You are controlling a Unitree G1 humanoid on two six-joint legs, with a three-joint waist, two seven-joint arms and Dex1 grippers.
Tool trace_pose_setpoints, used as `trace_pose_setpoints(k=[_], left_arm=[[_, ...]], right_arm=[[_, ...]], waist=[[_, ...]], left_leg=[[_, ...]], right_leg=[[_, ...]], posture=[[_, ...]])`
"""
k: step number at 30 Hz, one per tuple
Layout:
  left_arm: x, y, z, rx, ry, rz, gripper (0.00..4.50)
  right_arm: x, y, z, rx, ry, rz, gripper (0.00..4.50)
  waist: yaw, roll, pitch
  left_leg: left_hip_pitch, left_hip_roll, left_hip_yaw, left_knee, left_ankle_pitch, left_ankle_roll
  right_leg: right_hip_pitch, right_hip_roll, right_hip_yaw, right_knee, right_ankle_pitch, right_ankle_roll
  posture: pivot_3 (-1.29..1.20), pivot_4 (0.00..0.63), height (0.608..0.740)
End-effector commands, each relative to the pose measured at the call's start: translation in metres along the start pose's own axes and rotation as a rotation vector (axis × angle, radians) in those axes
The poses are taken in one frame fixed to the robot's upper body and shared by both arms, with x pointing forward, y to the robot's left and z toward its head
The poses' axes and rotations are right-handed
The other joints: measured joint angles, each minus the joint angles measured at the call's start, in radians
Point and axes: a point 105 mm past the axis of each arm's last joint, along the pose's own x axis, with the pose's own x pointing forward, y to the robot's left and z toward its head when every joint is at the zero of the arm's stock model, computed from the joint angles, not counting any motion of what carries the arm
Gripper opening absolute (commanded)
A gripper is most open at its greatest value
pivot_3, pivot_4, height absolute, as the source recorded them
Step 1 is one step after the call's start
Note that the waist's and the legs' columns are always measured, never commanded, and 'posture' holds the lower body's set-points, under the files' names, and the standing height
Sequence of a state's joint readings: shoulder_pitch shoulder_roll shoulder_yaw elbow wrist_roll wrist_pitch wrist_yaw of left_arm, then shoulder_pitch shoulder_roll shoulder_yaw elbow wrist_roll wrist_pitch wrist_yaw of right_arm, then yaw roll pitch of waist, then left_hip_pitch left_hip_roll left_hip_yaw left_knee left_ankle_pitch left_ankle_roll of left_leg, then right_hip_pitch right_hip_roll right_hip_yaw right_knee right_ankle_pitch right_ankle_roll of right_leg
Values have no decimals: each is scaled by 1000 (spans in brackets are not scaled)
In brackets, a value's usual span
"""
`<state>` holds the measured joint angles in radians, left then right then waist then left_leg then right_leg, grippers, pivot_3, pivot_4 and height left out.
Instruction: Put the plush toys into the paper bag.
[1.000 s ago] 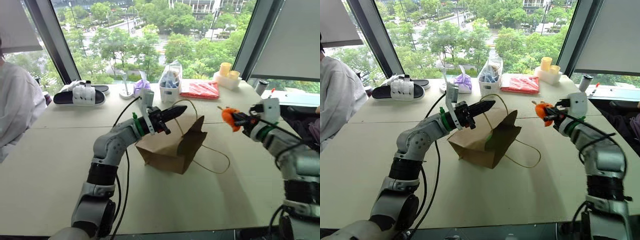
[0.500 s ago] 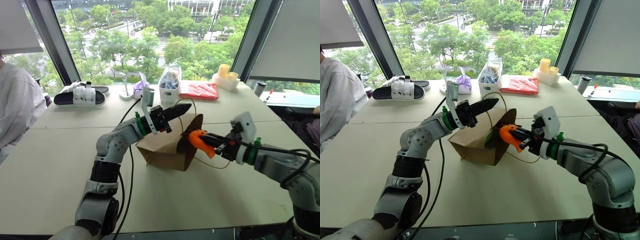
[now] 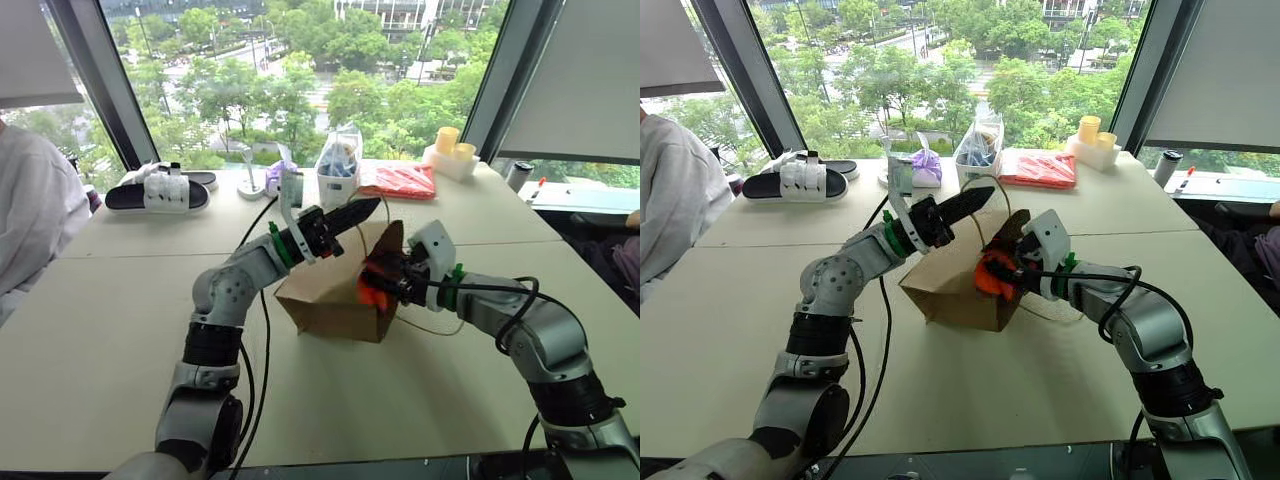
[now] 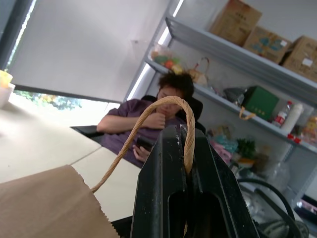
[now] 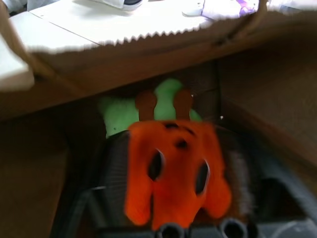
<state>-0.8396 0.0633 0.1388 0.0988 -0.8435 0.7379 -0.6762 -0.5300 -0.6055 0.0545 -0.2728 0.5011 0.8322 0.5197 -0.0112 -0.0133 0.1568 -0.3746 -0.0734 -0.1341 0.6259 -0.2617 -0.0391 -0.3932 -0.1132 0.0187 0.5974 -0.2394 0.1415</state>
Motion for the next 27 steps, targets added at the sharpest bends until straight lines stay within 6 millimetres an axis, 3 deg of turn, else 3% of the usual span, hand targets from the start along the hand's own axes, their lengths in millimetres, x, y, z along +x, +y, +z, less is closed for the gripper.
trace_pose_setpoints(k=[1,3,5,10,14,16,19,24,27], left_arm=[[6,-7,18,-7,-65,-25,0],[6,-6,18,-6,-62,-22,0],[5,-5,16,2,-54,-18,0],[3,-4,16,1,-53,-14,0],[4,-3,12,-2,-39,-22,0],[6,-4,9,0,-28,-29,0],[8,-6,6,0,-21,-39,0],[8,-7,1,-3,-7,-45,0],[8,-6,1,-2,-6,-44,0]], right_arm=[[-9,-1,14,-24,-55,-16,4484],[-15,-2,15,-8,-64,-16,4484],[-33,-6,22,58,-113,-23,4484],[-97,-26,30,221,-245,-97,4484],[-125,-48,4,301,-199,-253,4484],[-136,-52,-25,389,-174,-329,4484],[-140,-42,-58,534,-187,-370,4484],[-123,-22,-80,719,-253,-359,4484],[-116,-22,-102,775,-224,-422,4484]], waist=[[0,0,0],[1,0,0],[5,0,0],[24,0,0],[25,0,0],[24,0,0],[23,-1,-1],[14,1,-1],[18,1,-1]], left_leg=[[0,0,0,0,0,0],[0,0,0,0,0,0],[0,0,0,0,0,0],[-1,0,0,0,-1,1],[0,0,0,1,-1,2],[1,0,1,1,-1,2],[1,1,1,0,-1,2],[2,1,2,0,-1,2],[2,1,2,0,-1,2]], right_leg=[[0,0,0,0,0,0],[0,0,0,0,0,0],[0,0,0,0,0,0],[1,0,0,-1,0,0],[2,0,0,-1,0,0],[3,0,0,-1,0,0],[3,1,0,-1,0,0],[1,1,3,1,0,0],[2,1,3,0,0,0]], posture=[[0,150,740],[0,150,740],[0,150,740],[0,150,740],[0,150,740],[0,150,740],[0,150,740],[0,150,740],[0,150,740]])
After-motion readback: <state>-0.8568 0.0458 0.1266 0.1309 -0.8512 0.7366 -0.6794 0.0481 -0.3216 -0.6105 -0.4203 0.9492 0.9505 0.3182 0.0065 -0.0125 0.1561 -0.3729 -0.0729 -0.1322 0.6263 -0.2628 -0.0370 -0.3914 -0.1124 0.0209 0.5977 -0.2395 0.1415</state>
